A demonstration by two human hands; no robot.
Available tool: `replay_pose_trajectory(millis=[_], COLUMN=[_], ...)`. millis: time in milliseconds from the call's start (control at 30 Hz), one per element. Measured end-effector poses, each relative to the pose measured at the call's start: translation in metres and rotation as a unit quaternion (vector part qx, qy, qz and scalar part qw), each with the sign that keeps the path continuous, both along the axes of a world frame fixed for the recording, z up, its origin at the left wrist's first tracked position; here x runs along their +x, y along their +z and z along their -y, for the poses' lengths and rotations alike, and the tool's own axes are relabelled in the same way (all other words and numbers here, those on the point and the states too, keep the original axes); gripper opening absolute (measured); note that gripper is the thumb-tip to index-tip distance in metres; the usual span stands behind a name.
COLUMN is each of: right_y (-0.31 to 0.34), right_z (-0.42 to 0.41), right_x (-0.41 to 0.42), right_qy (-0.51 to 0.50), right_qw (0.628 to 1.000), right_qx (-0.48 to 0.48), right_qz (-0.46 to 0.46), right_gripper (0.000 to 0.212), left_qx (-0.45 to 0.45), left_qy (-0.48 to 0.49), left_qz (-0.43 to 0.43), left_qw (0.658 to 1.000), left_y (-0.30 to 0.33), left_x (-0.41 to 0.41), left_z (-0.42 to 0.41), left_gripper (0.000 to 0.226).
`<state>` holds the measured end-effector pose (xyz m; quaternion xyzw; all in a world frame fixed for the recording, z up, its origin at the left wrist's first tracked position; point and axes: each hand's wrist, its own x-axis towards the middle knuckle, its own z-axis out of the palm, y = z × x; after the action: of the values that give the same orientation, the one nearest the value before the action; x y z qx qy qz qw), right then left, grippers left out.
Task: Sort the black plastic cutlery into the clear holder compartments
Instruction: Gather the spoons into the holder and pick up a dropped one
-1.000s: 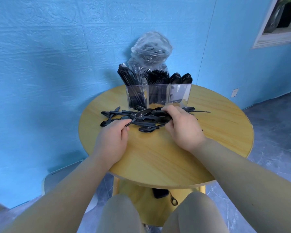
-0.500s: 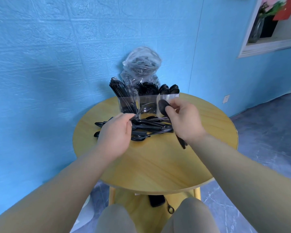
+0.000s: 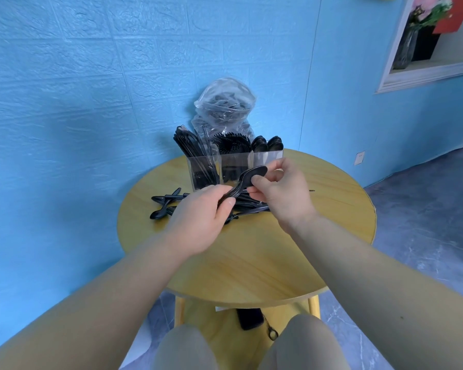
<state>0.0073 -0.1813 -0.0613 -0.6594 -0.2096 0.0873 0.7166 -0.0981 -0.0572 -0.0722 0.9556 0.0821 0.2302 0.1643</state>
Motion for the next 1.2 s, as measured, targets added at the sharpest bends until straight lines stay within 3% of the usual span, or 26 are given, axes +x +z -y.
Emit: replay_pose_trajectory(millis=[167,267,433,533,633,800,867,1033,1200], right_y=[-0.004,-0.006,-0.004,-0.005,-0.006,0.001,0.006,0.032,0.077], right_z=[0.001,0.001,0.004,0.006,0.007,0.01,0.011,0.023,0.03], right_x=[0.001,0.001,0.001,0.001,0.002,-0.002,0.001,0.031,0.087], right_qy=[-0.043,-0.036,-0.037,-0.04,-0.028,0.0,-0.008,-0.114,-0.213], right_qw=[0.991,0.992,0.992,0.992,0.997,0.997,0.997,0.99,0.944], right_qx=[-0.1,-0.093,-0.087,-0.083,-0.058,0.068,0.069,0.019,-0.044], right_qz=[0.081,0.075,0.086,0.08,0.05,-0.042,-0.04,0.084,0.247], right_gripper=[0.02,0.018,0.03,0.026,0.022,0.015,0.017,0.018,0.024], left_qx=[0.034,0.069,0.01,0.029,0.063,0.086,0.099,0.115,0.166], left_qy=[0.0,0.002,-0.003,0.006,0.028,0.019,0.015,-0.003,0.023], left_qz=[-0.029,-0.034,-0.041,-0.044,-0.045,-0.042,-0.041,0.014,0.04], left_qw=[0.999,0.997,0.999,0.999,0.997,0.995,0.994,0.993,0.985], left_y=[0.004,0.006,0.008,0.009,0.01,0.018,0.025,0.04,0.062], left_x=[-0.002,-0.001,-0.003,-0.003,-0.003,0.003,0.01,0.042,0.081], left_z=[0.0,-0.003,0.0,0.003,0.005,0.012,0.013,0.004,-0.016], left_gripper=[0.029,0.029,0.038,0.034,0.029,0.027,0.028,0.035,0.054])
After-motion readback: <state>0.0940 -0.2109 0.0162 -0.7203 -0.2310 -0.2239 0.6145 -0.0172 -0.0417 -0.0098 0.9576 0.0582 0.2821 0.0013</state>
